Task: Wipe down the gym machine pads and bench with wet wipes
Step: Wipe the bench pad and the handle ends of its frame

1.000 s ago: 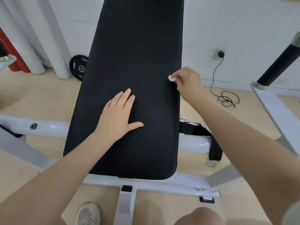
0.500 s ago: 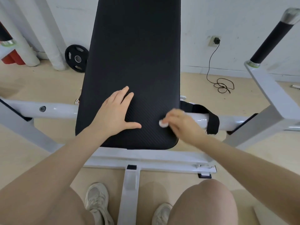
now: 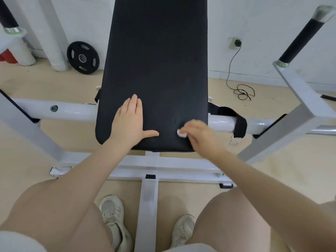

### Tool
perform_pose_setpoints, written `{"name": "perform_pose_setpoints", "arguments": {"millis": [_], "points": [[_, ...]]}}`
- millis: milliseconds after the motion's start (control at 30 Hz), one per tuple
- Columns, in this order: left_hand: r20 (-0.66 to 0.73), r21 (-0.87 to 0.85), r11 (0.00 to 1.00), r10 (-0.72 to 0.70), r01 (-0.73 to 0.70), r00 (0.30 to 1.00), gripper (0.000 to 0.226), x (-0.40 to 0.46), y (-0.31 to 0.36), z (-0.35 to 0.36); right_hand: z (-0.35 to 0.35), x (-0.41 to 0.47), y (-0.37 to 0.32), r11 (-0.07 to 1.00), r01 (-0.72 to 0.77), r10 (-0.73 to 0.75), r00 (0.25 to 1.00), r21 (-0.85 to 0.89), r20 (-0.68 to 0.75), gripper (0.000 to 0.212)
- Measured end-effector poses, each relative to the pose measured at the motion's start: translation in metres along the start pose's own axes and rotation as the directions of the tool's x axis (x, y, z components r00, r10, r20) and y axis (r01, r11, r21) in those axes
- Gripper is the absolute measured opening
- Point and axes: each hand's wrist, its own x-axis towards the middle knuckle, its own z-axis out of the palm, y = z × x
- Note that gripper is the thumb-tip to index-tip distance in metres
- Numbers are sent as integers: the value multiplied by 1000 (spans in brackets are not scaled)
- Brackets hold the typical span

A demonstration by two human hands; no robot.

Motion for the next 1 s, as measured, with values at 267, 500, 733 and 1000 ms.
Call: {"name": "perform_pose_setpoints", "arguments": {"millis": [267, 500, 733, 1000], "points": [[-3, -1, 1000, 14, -14, 1000, 115, 0, -3, 0, -24, 61, 0, 940, -306, 336, 910, 152, -245, 20], [-15, -8, 1000, 19, -19, 1000, 115, 1, -5, 4, 8, 68, -1, 977, -212, 209, 949, 14, -237, 29], [-17, 6, 1000, 28, -27, 999, 114, 1, -5, 3, 13, -1, -29, 979, -74, 70, 997, 192, 30, 22], [-28, -7, 1000, 23, -23, 999, 115, 3, -7, 0, -9, 127, -6, 898, -408, 436, 878, 167, -198, 26]]}}
